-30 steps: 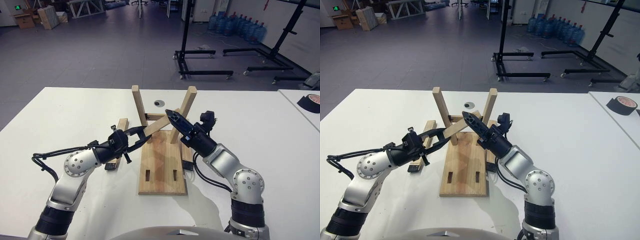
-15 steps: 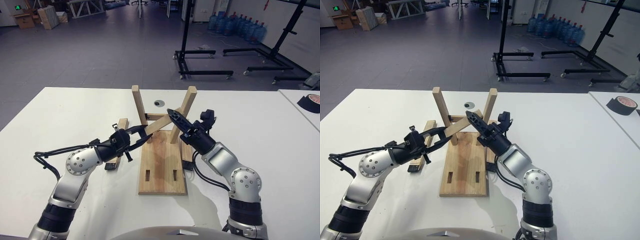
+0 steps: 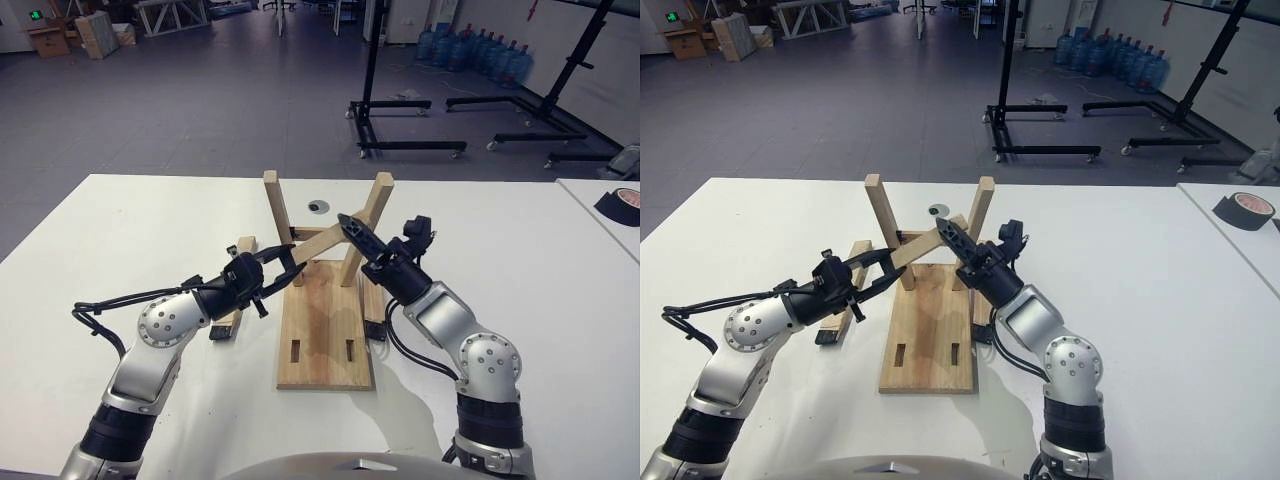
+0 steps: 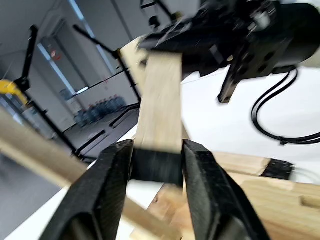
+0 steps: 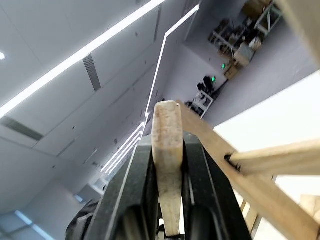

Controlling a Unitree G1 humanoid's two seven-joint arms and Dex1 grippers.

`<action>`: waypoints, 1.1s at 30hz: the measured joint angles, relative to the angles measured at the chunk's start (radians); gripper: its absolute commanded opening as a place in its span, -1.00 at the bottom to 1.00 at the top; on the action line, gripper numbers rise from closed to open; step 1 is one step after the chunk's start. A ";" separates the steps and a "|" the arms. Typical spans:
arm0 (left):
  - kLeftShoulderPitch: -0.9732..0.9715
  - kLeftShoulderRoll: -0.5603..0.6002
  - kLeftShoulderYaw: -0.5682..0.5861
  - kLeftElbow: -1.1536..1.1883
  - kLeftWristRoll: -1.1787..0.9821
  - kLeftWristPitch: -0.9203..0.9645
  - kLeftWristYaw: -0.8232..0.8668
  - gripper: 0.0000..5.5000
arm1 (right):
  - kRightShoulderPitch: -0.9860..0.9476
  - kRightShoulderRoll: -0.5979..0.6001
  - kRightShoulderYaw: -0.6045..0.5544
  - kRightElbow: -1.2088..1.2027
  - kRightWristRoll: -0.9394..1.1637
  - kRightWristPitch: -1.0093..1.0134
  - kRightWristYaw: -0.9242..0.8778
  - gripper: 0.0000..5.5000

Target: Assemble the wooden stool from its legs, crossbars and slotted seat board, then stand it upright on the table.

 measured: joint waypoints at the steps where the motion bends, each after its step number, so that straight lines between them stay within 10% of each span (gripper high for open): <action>1: 0.000 0.000 0.006 0.001 0.001 0.002 0.006 -0.15 | -0.003 -0.001 -0.010 -0.003 -0.007 -0.013 -0.009 -0.86; 15: 0.089 -0.031 0.089 0.017 -0.015 0.032 0.107 -0.06 | 0.144 -0.442 -0.116 -0.035 -0.016 0.194 0.011 -0.86; 33: 0.064 -0.070 0.121 0.151 0.037 0.053 0.221 -0.06 | -0.023 -0.156 -0.094 0.071 -0.331 0.026 -0.398 -0.86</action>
